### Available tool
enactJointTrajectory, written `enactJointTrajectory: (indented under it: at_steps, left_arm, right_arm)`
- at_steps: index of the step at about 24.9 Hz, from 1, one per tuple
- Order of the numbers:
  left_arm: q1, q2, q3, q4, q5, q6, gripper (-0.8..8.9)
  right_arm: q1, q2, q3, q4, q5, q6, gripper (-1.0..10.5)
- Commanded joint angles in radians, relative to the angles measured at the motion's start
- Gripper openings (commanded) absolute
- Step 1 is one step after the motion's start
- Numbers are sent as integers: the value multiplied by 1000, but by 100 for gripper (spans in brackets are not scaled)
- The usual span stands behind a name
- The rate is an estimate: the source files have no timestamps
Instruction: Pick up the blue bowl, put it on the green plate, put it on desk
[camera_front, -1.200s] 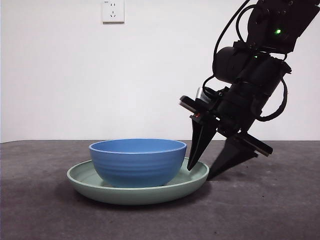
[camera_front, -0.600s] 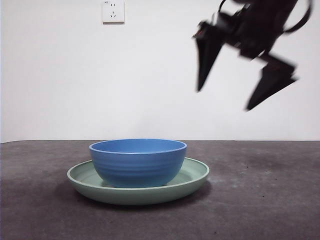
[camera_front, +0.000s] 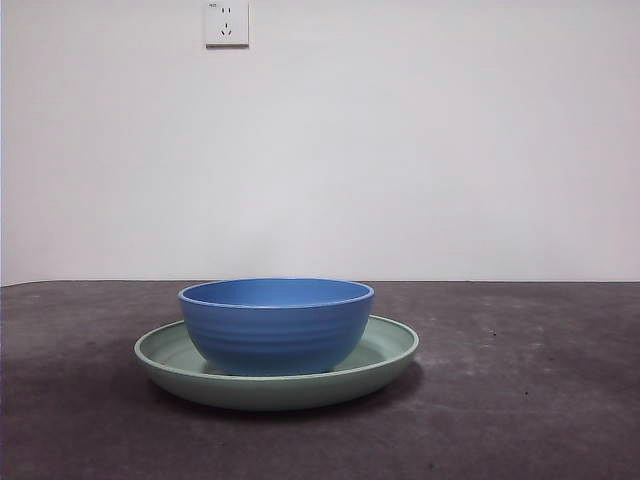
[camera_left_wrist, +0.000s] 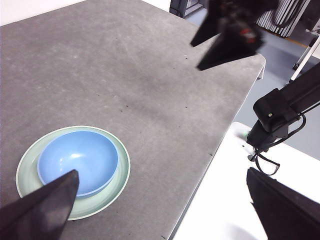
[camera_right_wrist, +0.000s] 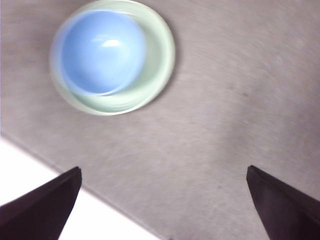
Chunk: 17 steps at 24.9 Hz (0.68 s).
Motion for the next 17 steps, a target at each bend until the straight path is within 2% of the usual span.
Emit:
enactJointTrajectory:
  at_steps: [1, 7, 17]
  left_arm:
    - [-5, 6, 21, 11, 4, -25, 656]
    - [-5, 13, 21, 12, 4, -29, 653]
    - [-5, 22, 21, 11, 4, -57, 627]
  right_arm:
    - [48, -65, 6, -13, 1, 40, 560]
    - [75, -227, 6, -65, 5, 45, 560]
    - [75, -298, 6, -68, 5, 40, 558]
